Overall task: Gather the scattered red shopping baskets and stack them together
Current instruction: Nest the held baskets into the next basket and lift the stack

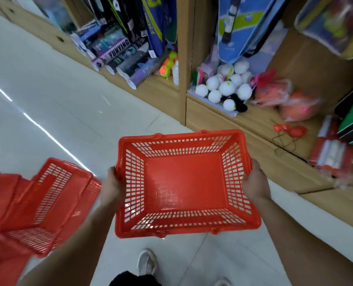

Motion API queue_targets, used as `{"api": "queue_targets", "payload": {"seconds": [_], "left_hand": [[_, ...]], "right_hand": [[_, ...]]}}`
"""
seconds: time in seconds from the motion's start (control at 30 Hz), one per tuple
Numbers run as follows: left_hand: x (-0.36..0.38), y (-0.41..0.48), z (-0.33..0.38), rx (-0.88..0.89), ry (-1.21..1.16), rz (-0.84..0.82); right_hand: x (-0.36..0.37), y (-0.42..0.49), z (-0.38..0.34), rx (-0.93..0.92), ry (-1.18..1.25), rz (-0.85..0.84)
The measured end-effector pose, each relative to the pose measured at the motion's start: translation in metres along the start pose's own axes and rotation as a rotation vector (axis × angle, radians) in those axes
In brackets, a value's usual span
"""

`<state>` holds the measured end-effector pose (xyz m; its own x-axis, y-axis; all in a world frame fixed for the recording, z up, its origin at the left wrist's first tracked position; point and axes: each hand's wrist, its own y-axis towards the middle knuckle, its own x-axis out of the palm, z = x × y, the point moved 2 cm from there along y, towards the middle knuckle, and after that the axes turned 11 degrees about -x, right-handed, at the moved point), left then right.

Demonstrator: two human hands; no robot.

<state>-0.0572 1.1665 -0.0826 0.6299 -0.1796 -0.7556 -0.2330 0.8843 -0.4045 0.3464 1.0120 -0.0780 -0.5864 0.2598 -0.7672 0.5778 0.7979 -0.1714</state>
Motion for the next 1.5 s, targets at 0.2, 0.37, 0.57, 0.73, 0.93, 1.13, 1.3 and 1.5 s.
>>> {"api": "queue_targets", "payload": {"seconds": [0.2, 0.37, 0.57, 0.73, 0.93, 1.13, 1.3, 1.5], "left_hand": [[-0.164, -0.093, 0.048, -0.018, -0.118, 0.109], [-0.257, -0.167, 0.044, -0.032, -0.226, 0.283], [-0.352, -0.229, -0.014, -0.178, -0.320, 0.453], [-0.432, -0.274, -0.106, -0.314, -0.399, 0.613], [-0.526, -0.336, -0.247, -0.432, -0.474, 0.781], [-0.595, -0.417, -0.381, -0.610, -0.509, 0.987], [-0.623, -0.493, -0.472, -0.764, -0.562, 1.119], [-0.637, -0.577, -0.567, -0.972, -0.600, 1.256]], "right_hand": [[-0.122, -0.037, -0.137, -0.138, -0.043, -0.002], [-0.174, -0.066, -0.224, -0.272, -0.036, -0.034], [-0.172, -0.109, -0.332, -0.478, -0.028, -0.109], [-0.118, -0.169, -0.427, -0.600, -0.002, -0.228], [-0.027, -0.280, -0.548, -0.792, 0.028, -0.423], [0.061, -0.420, -0.653, -0.971, 0.033, -0.591], [0.125, -0.537, -0.718, -1.150, -0.005, -0.699], [0.201, -0.683, -0.777, -1.371, -0.023, -0.827]]}}
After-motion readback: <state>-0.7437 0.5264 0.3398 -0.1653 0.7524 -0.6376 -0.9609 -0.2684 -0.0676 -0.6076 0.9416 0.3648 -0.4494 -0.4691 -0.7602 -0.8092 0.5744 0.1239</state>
